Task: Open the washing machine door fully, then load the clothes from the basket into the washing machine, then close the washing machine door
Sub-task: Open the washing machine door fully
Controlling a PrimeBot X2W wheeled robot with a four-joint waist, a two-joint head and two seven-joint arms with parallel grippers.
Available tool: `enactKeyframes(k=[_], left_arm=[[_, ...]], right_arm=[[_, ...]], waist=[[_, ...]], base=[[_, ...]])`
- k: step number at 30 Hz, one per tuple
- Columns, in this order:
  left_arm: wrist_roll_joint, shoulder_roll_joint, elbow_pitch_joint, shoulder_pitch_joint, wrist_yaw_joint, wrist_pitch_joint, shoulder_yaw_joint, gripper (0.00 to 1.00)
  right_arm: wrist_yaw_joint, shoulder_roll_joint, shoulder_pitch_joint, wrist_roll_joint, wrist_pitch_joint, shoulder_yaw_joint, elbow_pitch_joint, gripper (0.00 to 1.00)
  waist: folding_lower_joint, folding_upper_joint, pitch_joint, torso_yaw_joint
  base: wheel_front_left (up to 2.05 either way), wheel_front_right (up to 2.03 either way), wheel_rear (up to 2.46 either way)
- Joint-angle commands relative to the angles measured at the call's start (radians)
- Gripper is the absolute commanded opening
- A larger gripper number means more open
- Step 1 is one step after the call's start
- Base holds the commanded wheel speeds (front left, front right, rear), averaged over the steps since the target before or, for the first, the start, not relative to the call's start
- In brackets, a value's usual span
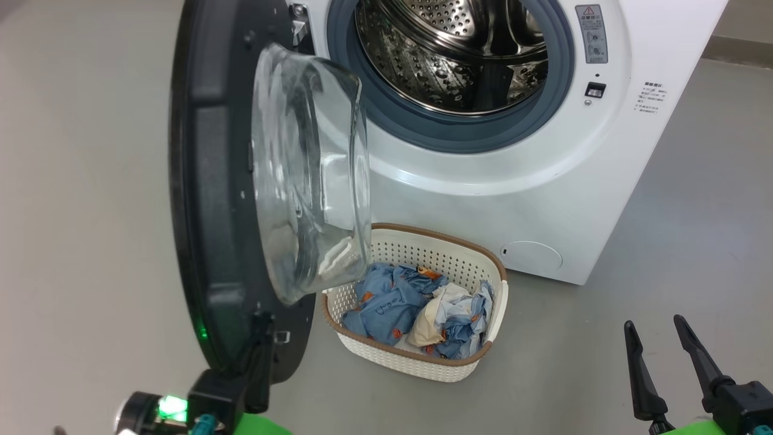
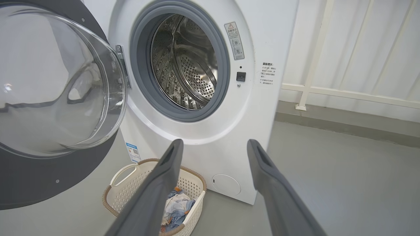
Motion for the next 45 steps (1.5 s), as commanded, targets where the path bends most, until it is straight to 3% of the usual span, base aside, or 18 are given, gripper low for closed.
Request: enactKeyframes(k=[1, 17, 26, 33, 45], left_arm=[[0.013, 0.038, -0.029, -0.036, 0.023, -0.016, 0.063, 0.0], [-0.061, 0.102, 0.073, -0.071, 0.06, -0.106, 0.242, 0.0], [-0.103, 0.12, 0.163, -0.107, 0.056, -0.162, 0.352, 0.0], [-0.118, 0.138, 0.247, -0.151, 0.032, -0.177, 0.451, 0.0], [-0.077, 0.116, 0.364, -0.253, -0.061, -0.178, 0.641, 0.0]], right_arm=[[0.009, -0.01, -0.012, 0.0, -0.012, 0.025, -0.024, 1.0], [0.009, -0.026, -0.045, -0.006, -0.012, 0.022, -0.045, 1.0], [0.009, -0.046, -0.066, -0.006, -0.012, 0.011, -0.062, 1.0], [0.009, -0.064, -0.087, -0.005, -0.012, 0.0, -0.076, 1.0], [0.009, -0.091, -0.124, -0.008, -0.012, -0.014, -0.105, 1.0]], waist=[[0.0, 0.0, 0.002, 0.0], [0.0, 0.0, 0.067, -0.058], [0.0, 0.0, 0.116, -0.075], [0.0, 0.0, 0.17, -0.077], [0.0, 0.0, 0.257, -0.078]], base=[[0.0, 0.0, 0.0], [0.0, 0.0, 0.0], [0.0, 0.0, 0.0], [0.0, 0.0, 0.0], [0.0, 0.0, 0.0]])
